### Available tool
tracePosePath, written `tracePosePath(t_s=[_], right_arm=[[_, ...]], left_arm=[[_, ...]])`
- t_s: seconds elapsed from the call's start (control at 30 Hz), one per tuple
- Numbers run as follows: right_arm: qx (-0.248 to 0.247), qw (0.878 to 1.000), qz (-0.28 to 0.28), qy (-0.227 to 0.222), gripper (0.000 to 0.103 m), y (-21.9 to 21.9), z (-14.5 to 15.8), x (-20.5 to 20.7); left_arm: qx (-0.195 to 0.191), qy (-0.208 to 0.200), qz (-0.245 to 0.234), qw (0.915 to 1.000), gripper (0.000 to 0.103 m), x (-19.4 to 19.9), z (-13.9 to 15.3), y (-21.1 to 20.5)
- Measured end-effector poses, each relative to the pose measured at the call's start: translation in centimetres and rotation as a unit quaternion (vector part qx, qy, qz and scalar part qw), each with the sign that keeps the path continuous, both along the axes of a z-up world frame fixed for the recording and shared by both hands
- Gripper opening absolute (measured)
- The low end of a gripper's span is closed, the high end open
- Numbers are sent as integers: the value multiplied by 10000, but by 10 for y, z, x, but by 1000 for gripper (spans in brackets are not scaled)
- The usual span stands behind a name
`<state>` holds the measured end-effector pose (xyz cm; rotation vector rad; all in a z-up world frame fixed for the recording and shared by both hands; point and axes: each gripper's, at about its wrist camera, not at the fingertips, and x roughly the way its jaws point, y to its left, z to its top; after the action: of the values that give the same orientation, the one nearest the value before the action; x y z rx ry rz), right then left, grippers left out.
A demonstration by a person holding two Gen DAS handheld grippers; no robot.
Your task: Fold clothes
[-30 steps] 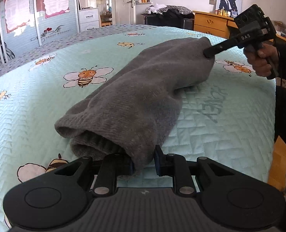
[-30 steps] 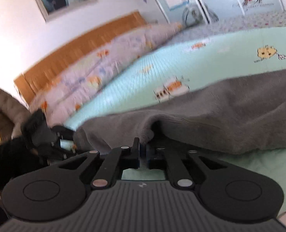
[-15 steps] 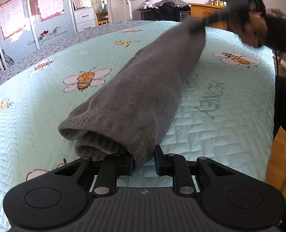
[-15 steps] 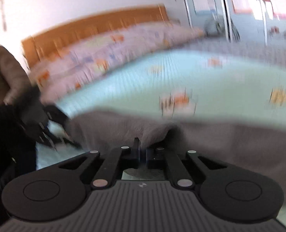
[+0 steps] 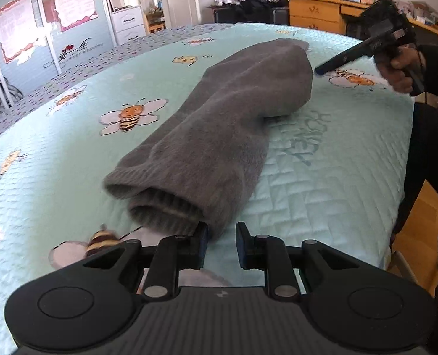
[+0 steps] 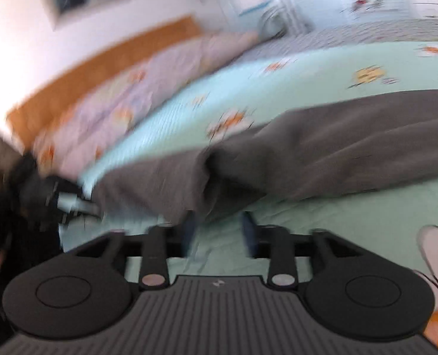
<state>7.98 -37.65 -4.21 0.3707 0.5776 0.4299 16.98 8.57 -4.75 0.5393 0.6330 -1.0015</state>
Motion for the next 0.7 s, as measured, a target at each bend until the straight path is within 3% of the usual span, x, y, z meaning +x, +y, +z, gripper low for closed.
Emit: tracePosePath(t_s=[0.1, 0.17, 0.23, 0.3, 0.33, 0.43, 0.5, 0.6, 0.67, 0.7], right_arm=[[324, 9989, -149, -308, 73, -3, 8, -12], [401, 9979, -193, -467, 96, -2, 7, -12], [580, 9969, -283, -442, 96, -5, 1, -7], [1300, 9894, -638, -30, 96, -21, -18, 3], [1613, 9841, -736, 49, 96, -23, -24, 3], [2496, 9630, -987, 250, 95, -29, -41, 3], [2611, 9621, -783, 9, 95, -19, -36, -3], [2687, 9619, -447, -217, 95, -5, -23, -2], [2638, 9635, -367, -265, 95, -1, -18, 2], [2638, 9636, -349, -273, 95, -1, -17, 3]], left_arm=[[-426, 37, 215, 9989, 23, -6, 20, 10], [-1099, 100, 328, 9934, 23, -14, 35, 12], [-1756, 176, 408, 9835, 35, -26, 41, 8], [-2271, 225, 515, 9723, 42, -40, 39, -2], [-2334, 251, 615, 9701, 47, -46, 32, -10], [-2262, 464, 838, 9694, 47, -58, 3, -36], [-2214, 581, 950, 9688, 46, -61, -8, -49], [-2475, 396, 956, 9633, 46, -61, 3, -56], [-2793, 214, 1212, 9523, 52, -52, 16, -53], [-2953, 123, 1349, 9457, 61, -47, 22, -51]])
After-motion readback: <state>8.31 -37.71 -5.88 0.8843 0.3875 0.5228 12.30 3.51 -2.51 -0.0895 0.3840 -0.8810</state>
